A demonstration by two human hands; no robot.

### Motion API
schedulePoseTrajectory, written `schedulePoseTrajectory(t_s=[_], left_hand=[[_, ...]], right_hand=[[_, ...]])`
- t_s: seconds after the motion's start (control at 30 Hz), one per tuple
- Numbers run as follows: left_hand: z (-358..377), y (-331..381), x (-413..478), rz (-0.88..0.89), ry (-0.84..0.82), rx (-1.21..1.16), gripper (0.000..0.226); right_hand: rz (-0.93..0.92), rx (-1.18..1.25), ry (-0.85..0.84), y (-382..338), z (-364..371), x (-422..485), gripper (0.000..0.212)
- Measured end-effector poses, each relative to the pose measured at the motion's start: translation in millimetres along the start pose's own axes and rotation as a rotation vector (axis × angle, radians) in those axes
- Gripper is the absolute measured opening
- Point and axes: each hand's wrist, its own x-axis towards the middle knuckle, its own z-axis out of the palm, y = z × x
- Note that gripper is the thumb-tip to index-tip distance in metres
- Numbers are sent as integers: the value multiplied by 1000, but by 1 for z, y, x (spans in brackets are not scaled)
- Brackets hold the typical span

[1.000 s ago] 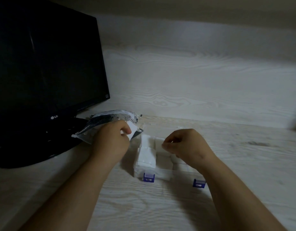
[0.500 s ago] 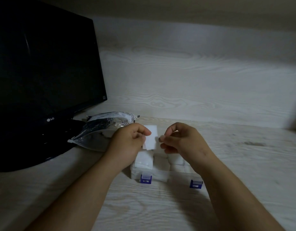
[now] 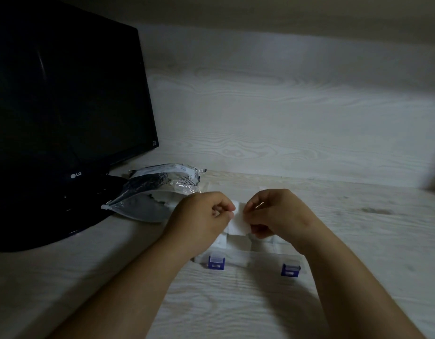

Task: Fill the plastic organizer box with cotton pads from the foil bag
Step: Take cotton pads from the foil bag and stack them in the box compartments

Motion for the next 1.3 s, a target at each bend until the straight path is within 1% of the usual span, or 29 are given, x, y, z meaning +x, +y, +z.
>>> schedulePoseTrajectory(t_s=[0.07, 0.2, 0.33, 0.5, 0.53, 0.63, 0.73, 0.83, 1.07, 1.2, 1.3], left_hand=[[2, 0, -1, 40, -18, 70, 14], [4, 0, -3, 107, -48, 194, 12], [6, 5, -4, 195, -35, 262, 12], [6, 3, -5, 150, -82, 311, 19], [5, 2, -5, 142, -96, 325, 18], [4, 3, -7, 136, -133, 396, 12], [3, 3, -8, 95, -145, 376, 11], [3, 5, -9, 60, -170, 410, 15], [0, 7, -6, 93, -208, 491, 24], [3, 3, -4, 153, -201, 561, 24], [5, -3, -5, 166, -204, 529, 25]], right_hand=[[27, -69, -14, 1, -1, 0, 6], [84, -136, -57, 1, -2, 1, 9], [149, -139, -93, -1, 1, 0, 13], [186, -189, -121, -2, 7, -1, 15], [187, -196, -123, -2, 8, 0, 16], [178, -218, -128, -1, 9, -1, 16], [161, -266, -132, -1, 9, -1, 16], [140, -288, -145, 1, 10, -1, 18], [28, -536, -124, 8, 17, 4, 19], [5, -590, -182, 9, 17, 4, 17], [-5, -590, -200, 8, 16, 3, 16]])
